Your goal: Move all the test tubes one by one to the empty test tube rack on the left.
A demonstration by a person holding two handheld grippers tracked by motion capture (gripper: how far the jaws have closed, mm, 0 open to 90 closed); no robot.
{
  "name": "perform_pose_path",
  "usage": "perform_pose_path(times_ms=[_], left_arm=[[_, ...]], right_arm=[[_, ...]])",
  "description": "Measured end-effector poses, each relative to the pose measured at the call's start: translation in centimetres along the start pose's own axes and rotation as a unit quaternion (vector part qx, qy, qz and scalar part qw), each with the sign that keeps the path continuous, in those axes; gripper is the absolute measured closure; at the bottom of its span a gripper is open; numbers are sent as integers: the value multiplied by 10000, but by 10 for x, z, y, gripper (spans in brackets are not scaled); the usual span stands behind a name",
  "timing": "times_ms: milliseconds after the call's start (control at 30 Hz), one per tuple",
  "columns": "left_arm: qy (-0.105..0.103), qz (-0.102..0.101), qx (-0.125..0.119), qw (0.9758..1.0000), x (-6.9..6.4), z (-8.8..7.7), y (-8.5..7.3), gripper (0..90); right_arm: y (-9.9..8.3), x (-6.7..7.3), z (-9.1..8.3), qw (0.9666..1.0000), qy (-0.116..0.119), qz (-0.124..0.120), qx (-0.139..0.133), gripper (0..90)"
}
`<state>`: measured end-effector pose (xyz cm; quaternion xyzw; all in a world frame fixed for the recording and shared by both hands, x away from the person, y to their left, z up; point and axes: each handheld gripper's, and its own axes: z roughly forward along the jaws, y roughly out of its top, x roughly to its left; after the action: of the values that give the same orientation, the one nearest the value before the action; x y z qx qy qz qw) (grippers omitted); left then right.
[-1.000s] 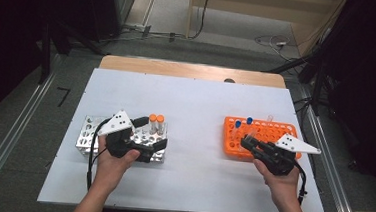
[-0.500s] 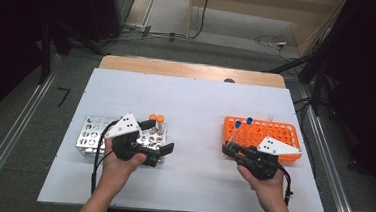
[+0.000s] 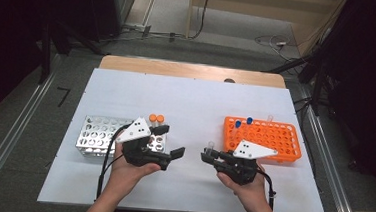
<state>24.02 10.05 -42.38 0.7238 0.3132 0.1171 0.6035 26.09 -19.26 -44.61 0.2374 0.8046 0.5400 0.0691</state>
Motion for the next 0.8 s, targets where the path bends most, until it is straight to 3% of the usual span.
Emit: perform_pose_path(times_ms=[100, 233, 400, 800], left_arm=[[-205, 31, 49, 9998, -4, 4, 0, 292], [-416, 66, 88, 9991, -10, 10, -1, 367], [-537, 149, 101, 9984, -17, 15, 0, 422], [-677, 330, 161, 9970, -27, 23, -3, 675]], right_arm=[[1, 4, 5, 10000, 66, -35, 26, 742], [1, 9, 10, 9999, 128, -70, 75, 742], [1, 14, 16, 9996, 207, -120, 139, 742], [3, 25, 21, 9989, 386, -200, 181, 742]])
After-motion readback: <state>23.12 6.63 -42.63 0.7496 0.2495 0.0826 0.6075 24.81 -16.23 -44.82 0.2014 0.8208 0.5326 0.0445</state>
